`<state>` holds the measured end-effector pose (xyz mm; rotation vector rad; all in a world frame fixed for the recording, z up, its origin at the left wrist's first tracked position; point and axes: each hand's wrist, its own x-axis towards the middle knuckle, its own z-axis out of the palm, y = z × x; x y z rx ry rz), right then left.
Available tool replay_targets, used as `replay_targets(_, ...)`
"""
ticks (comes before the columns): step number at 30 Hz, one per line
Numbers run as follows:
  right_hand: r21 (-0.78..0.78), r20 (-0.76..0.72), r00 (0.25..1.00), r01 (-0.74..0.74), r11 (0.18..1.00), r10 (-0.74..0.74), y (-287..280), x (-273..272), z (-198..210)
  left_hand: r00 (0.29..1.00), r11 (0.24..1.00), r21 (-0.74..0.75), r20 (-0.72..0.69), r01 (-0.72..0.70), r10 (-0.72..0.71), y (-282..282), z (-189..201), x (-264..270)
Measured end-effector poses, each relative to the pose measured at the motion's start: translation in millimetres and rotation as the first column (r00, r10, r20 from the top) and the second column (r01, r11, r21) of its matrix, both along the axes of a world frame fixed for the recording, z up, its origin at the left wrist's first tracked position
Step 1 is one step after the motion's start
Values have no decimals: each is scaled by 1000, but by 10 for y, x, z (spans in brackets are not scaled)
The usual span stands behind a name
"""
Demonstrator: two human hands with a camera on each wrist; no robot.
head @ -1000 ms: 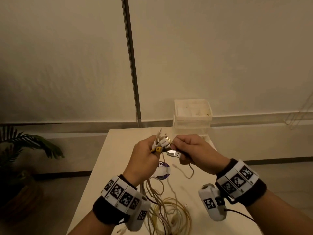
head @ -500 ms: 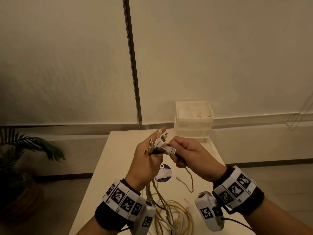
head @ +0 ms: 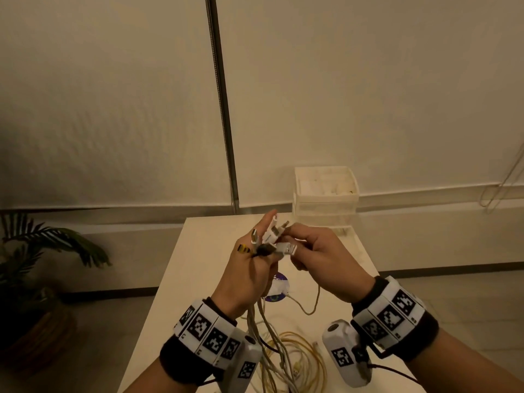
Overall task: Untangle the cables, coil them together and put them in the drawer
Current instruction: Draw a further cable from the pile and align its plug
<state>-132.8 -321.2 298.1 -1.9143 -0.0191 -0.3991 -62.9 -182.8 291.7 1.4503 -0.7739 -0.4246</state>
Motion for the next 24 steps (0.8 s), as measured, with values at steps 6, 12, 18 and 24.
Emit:
replay_targets(6, -62, -47, 998, 46, 997, -49, -46, -9, 71, 981, 987, 148, 193, -62, 33, 0, -20, 91)
replay_targets(12, 167, -104, 993, -40, 985, 58, -52, -120, -29, 966, 977, 192, 253, -97, 46, 30, -41, 152)
replay_targets(18, 214, -249, 968, 53, 975, 3, -392, -579, -427, 942, 952, 66, -140, -299, 306, 250, -22, 483)
replay_targets(24, 394, -417, 902, 71, 916, 109, -274, -1279, -1133, 906, 907, -7, -47, -422, 421, 311, -40, 492)
